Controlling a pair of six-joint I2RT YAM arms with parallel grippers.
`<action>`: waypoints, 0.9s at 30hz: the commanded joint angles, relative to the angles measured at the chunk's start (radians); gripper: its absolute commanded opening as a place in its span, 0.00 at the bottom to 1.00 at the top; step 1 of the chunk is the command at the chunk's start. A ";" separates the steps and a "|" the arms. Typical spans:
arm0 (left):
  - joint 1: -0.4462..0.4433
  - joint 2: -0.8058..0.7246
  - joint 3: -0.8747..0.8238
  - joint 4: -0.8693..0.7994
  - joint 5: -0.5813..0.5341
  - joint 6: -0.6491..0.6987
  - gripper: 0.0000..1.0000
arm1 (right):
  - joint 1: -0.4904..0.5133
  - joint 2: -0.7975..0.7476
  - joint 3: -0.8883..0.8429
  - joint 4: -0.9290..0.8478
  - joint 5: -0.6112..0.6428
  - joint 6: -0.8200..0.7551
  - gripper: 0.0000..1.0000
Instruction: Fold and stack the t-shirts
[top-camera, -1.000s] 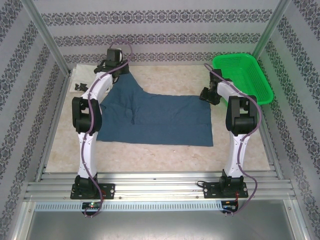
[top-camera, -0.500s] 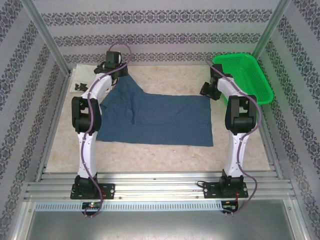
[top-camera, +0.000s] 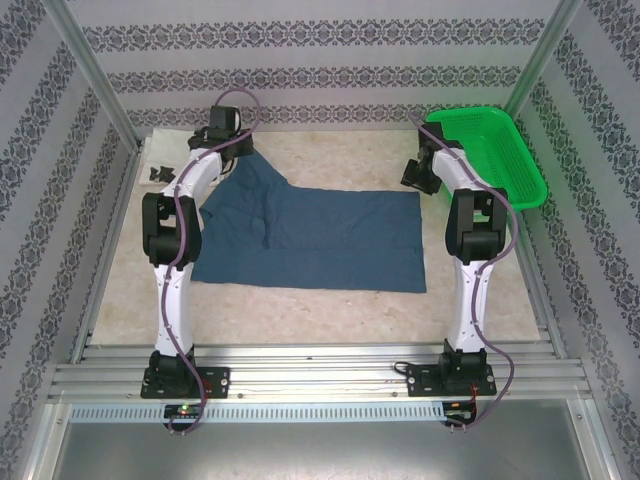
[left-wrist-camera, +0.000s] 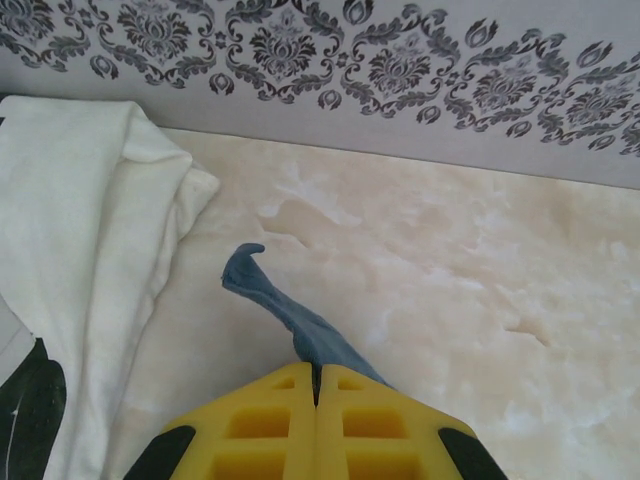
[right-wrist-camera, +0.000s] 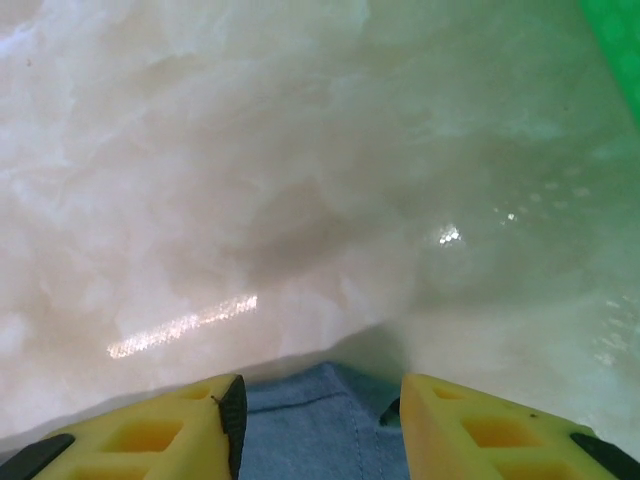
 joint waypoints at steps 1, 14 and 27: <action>0.009 -0.045 -0.013 0.040 0.024 0.012 0.00 | 0.016 0.023 0.015 -0.086 0.022 -0.009 0.45; 0.011 -0.084 -0.066 0.072 0.036 0.001 0.00 | 0.061 -0.028 -0.051 -0.096 0.170 -0.048 0.46; 0.015 -0.088 -0.076 0.073 0.040 0.000 0.00 | 0.056 0.094 0.149 -0.201 0.200 -0.085 0.46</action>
